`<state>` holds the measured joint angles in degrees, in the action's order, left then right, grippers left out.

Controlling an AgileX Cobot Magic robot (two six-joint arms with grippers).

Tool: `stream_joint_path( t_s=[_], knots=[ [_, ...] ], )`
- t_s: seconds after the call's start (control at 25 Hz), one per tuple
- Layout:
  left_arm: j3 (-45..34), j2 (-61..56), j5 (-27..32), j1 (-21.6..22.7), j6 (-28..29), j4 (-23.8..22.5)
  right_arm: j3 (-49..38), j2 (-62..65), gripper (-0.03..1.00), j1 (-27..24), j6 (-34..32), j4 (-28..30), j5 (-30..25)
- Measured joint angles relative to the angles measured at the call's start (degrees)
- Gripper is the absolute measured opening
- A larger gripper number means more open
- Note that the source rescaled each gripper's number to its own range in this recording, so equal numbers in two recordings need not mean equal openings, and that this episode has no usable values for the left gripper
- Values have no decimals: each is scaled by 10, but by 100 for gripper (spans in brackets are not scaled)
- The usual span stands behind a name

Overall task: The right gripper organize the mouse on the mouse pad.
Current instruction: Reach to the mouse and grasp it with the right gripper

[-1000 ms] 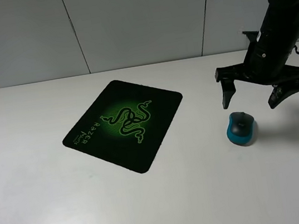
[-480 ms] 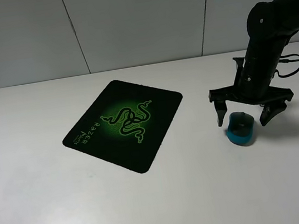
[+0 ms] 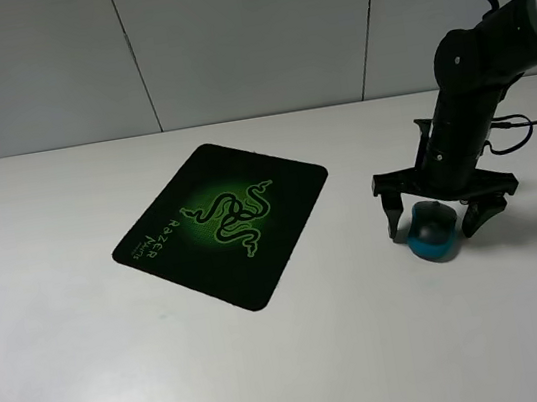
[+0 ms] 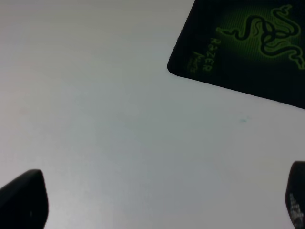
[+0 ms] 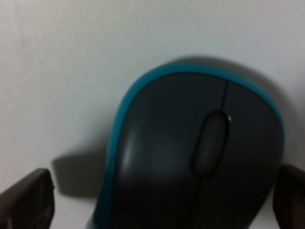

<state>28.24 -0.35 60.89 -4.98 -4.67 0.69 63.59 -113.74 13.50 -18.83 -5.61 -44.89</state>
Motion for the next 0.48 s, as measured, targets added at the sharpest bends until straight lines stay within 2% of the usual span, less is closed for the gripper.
stream_joint_path(
  t_s=[0.4,0.44,0.48],
  knots=[
    [0,0,0,0,0,0,0,-7,99,0,-6,6,1],
    [0,0,0,0,0,0,0,-7,89,0,-7,8,1],
    [0,0,0,0,0,0,0,-7,69,0,-8,10,1]
  ],
)
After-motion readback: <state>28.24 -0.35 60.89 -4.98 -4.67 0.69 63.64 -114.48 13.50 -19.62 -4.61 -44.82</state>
